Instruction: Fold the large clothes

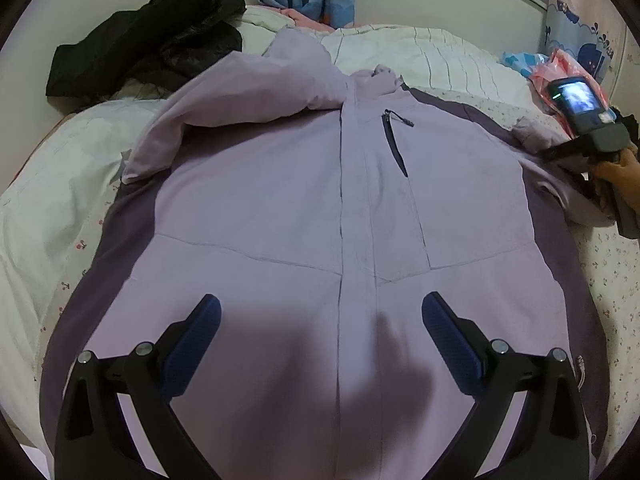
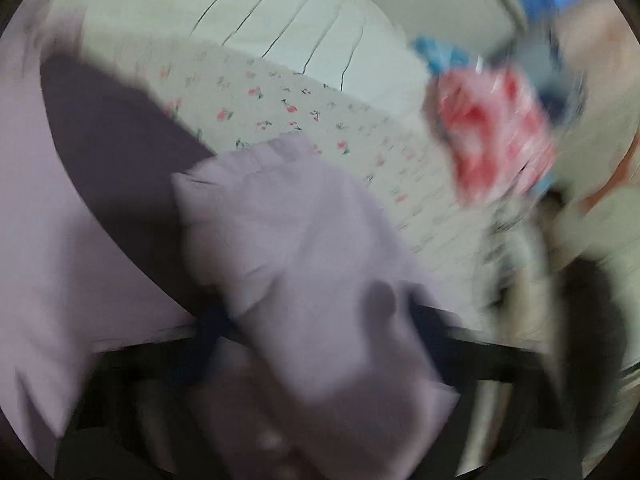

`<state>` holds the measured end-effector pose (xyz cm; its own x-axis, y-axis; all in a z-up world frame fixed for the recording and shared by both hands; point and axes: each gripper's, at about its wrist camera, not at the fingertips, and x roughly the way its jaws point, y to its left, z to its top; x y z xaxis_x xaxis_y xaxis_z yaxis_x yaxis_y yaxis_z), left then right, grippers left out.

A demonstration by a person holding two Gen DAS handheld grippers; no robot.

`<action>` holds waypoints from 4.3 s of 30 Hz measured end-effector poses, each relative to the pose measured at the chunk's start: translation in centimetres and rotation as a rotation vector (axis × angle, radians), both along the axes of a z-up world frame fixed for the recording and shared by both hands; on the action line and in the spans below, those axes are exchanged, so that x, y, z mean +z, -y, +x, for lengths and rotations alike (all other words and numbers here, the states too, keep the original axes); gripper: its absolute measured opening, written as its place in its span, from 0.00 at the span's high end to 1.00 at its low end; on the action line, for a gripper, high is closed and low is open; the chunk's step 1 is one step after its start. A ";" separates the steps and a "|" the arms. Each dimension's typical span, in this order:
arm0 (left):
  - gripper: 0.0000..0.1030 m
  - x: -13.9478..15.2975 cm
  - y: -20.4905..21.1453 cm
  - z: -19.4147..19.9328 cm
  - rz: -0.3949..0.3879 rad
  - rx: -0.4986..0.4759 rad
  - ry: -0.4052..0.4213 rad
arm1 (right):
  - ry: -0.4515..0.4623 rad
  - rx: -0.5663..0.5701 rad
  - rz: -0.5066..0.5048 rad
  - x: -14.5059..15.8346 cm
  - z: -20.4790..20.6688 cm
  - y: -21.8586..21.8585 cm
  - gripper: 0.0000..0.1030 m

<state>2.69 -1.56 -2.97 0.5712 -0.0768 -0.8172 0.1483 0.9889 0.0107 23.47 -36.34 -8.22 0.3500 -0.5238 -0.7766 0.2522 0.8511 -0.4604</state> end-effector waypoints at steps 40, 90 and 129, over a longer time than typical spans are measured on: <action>0.06 -1.7 0.4 0.8 -0.042 0.043 -0.036 | 0.944 -0.391 0.446 10.2 -21.9 24.7 0.83; 0.49 9.0 -47.6 14.4 -0.264 0.792 -0.071 | 0.658 -0.180 0.697 -4.6 -31.4 8.9 0.07; 0.07 1.5 -7.1 -0.7 -0.154 0.182 0.202 | 1.083 -0.353 0.825 4.3 -25.9 23.3 0.83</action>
<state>1.98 5.58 -1.44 0.7363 -0.0728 -0.6727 -0.0212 0.9912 -0.1305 -2.48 -59.59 -3.88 0.9118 -0.2402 -0.3332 0.4094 0.5960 0.6907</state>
